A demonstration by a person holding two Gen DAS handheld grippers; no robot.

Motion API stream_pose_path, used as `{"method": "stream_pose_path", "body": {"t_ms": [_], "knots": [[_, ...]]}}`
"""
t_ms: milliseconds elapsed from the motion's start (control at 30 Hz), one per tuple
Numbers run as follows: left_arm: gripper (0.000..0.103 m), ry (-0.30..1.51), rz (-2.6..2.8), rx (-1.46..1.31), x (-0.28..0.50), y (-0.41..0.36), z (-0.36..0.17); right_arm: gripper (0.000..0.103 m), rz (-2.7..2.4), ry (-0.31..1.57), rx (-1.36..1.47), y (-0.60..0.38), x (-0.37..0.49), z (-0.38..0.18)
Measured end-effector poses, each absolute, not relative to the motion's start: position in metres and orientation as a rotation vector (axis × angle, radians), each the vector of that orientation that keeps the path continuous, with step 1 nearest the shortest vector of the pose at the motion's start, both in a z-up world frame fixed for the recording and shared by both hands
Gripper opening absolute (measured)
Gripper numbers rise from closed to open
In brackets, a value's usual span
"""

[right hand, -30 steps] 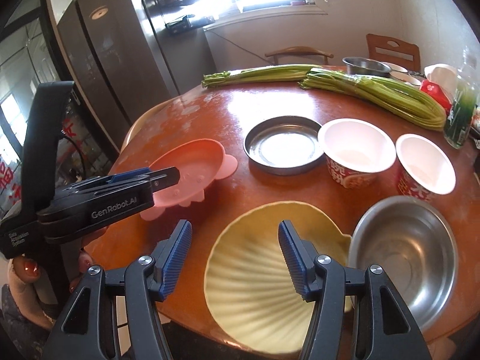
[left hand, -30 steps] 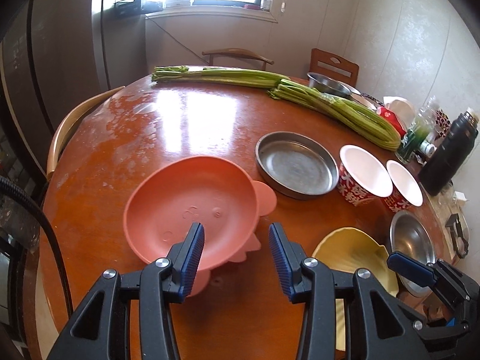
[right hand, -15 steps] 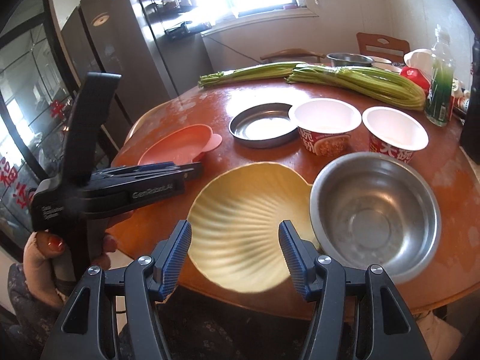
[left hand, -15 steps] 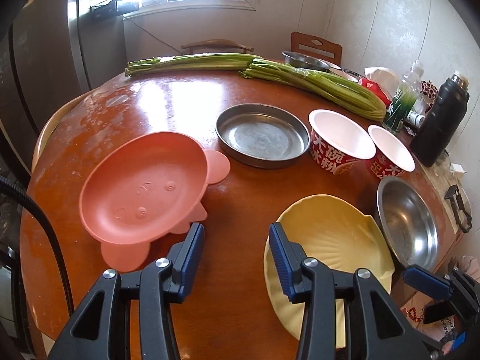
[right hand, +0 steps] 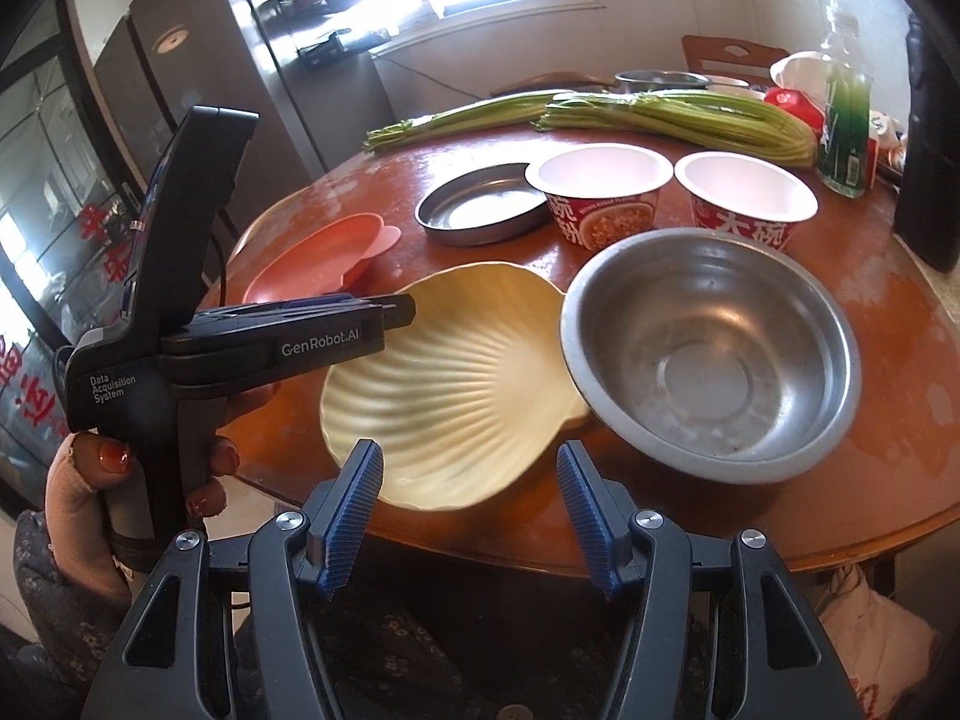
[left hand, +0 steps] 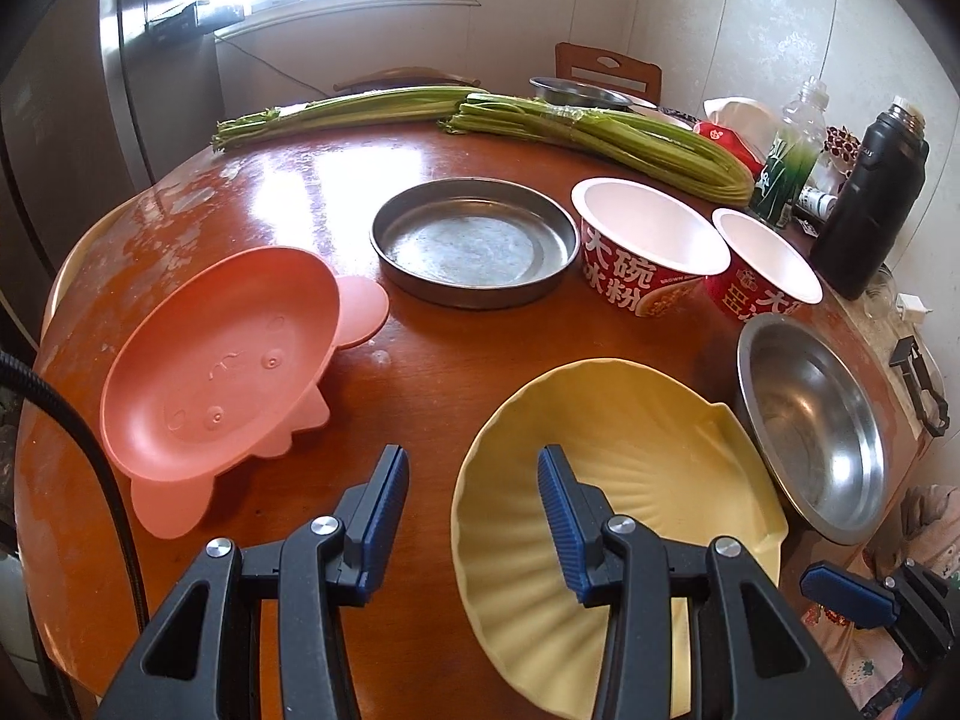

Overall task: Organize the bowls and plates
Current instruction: 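Grasp the rim of the yellow shell-shaped plate with the left gripper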

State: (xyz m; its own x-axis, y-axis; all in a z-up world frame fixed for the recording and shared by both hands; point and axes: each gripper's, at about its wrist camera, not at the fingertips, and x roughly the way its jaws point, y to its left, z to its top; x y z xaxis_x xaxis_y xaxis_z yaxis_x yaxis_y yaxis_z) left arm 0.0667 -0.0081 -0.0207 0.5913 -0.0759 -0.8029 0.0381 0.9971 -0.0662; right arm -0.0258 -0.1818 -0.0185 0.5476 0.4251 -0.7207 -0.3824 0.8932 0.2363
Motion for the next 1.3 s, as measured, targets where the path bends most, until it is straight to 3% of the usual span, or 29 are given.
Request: {"method": "stream_pose_path", "body": {"t_ms": [1300], "knots": [[0.045, 0.9, -0.122, -0.107, 0.042, 0.006, -0.03, 0.064, 0.43, 0.837, -0.064, -0.136, -0.006, -0.039]]}}
